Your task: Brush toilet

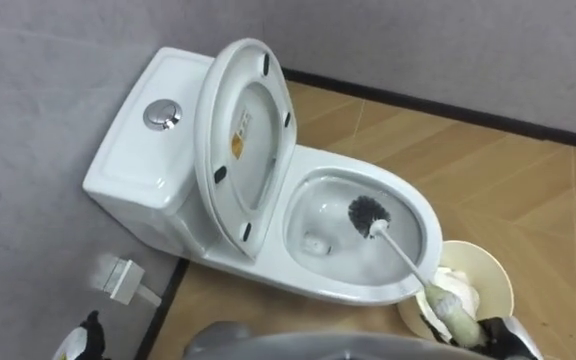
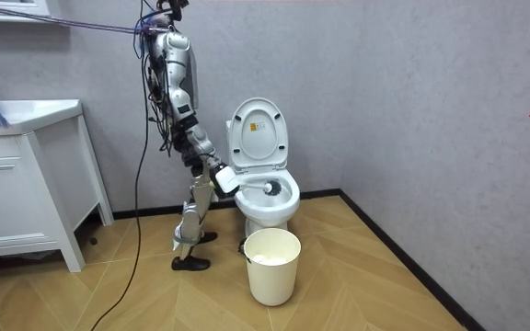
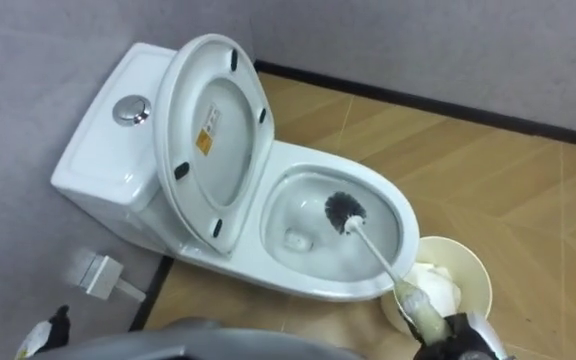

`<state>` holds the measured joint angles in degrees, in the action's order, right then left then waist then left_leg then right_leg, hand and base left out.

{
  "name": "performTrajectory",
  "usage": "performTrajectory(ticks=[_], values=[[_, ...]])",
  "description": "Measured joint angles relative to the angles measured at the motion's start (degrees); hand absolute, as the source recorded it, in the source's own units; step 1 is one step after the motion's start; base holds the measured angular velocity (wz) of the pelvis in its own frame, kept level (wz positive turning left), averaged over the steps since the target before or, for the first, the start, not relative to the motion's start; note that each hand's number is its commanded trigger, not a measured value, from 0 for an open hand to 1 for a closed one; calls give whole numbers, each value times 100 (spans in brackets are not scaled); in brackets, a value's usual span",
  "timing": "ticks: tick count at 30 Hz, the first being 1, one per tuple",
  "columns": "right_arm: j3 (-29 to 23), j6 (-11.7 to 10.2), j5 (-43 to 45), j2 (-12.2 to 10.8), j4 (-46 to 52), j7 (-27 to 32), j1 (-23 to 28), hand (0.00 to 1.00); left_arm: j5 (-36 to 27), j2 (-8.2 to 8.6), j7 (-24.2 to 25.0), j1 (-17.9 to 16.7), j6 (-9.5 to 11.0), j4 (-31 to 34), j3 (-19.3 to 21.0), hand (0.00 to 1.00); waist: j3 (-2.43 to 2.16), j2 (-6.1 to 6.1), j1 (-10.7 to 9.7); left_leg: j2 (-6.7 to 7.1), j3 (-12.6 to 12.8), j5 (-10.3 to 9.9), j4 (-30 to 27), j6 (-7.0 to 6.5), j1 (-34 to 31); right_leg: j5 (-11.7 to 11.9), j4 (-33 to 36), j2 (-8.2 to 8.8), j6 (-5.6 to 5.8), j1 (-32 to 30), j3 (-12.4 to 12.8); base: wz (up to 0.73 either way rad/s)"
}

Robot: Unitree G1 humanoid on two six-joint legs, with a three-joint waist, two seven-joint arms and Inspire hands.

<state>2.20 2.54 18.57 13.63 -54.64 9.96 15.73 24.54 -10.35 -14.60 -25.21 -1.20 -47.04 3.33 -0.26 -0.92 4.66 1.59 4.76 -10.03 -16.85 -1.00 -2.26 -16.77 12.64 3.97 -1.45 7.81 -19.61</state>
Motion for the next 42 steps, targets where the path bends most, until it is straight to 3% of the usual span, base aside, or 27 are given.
performTrajectory(ticks=[4,10,18,23,26,27,28,34,40,42], values=[[-145,-4,10,-98,-11,193,7,100,-269,85,41,135,-20,-331,143,0,16,53,-48,-72,141,-28,70,2,106,-2,4,-13,3,-9,201,-23],[-145,-53,-27,-173,-48,564,-1,100,-525,106,51,405,-44,-584,170,0,14,40,-135,-98,428,-50,265,1,301,17,-4,-23,23,-32,530,-28],[-673,-374,-964,-489,-48,901,28,100,-529,233,-7,708,-35,-584,171,0,9,61,-508,-98,752,-51,541,0,522,104,-115,-52,54,-54,910,-27],[-1028,-456,-1403,-574,-70,1121,122,100,-538,276,-28,879,113,-592,177,0,9,71,-736,-95,786,-51,617,-1,599,174,-194,-65,72,-38,1055,-16],[-1038,-511,-1681,-609,-82,1247,152,100,-577,298,-30,885,155,-674,252,0,19,73,-758,-101,821,-51,627,-1,614,189,-203,-96,66,-63,1159,-14],[-1038,-530,-1761,-618,-82,1265,160,16,-584,298,-30,886,156,-685,251,0,20,74,-764,-103,824,-52,628,-1,614,191,-205,-94,65,-65,1161,-4],[-1037,-574,-1873,-634,-90,1297,173,0,-591,298,-30,893,165,-706,251,0,20,74,-766,-108,824,-52,639,-1,613,192,-206,-96,64,-70,1161,0],[-1035,-663,-2155,-649,-340,1361,123,0,-645,298,-32,903,241,-861,266,0,20,68,-773,-120,823,-53,669,0,611,203,-203,-115,59,-88,1176,0],[-1059,-593,-2001,-650,-767,1302,75,0,-635,312,-19,818,162,-912,352,0,20,77,-762,-98,825,-52,724,0,693,202,-205,-111,62,-28,1172,0],[-1086,-444,-1833,-646,-838,1237,40,0,-631,315,13,879,107,-956,350,0,21,87,-767,-97,828,-52,724,0,694,202,-205,-113,63,-29,1173,0]])
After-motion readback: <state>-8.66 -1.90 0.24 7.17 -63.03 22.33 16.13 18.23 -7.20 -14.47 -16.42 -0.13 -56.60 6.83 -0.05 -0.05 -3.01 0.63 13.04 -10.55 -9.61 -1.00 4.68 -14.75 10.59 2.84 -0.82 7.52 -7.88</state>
